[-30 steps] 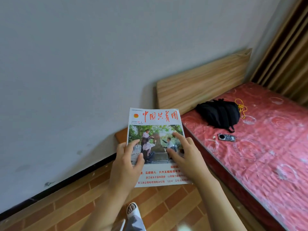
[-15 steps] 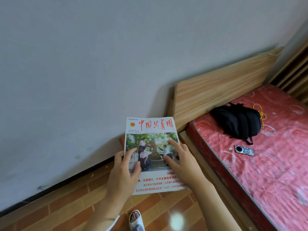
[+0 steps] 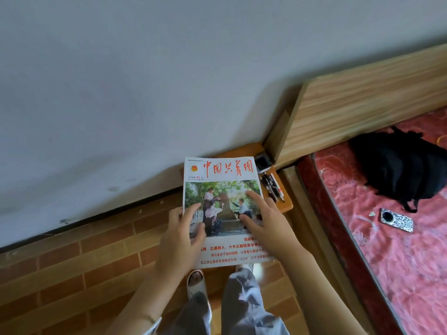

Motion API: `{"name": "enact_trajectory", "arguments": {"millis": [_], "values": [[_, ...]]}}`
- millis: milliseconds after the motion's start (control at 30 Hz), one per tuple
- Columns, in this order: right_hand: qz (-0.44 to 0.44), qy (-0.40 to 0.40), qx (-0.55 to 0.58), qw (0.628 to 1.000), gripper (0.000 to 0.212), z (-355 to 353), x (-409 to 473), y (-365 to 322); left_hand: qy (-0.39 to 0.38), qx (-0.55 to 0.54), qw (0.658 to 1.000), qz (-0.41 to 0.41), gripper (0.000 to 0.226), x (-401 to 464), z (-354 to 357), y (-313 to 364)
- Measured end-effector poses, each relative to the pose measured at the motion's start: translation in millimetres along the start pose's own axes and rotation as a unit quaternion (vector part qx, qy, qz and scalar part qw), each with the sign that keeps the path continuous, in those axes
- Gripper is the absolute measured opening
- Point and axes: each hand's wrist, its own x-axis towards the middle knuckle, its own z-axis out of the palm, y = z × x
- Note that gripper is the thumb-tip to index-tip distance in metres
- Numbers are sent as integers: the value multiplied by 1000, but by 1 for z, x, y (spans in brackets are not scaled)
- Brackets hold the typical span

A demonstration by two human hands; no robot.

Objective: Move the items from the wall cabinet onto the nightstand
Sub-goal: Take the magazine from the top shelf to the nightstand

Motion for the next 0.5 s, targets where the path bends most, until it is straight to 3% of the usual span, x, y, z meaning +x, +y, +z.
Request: {"name": "enact_trajectory", "arguments": {"millis": [167, 500], "values": [[9, -36, -25, 999, 68, 6, 69, 50, -31, 0, 1000, -8, 62, 36, 57, -25], [6, -86, -94, 992, 76, 37, 198, 161, -19, 5, 998, -53, 49, 105, 204, -90]]}}
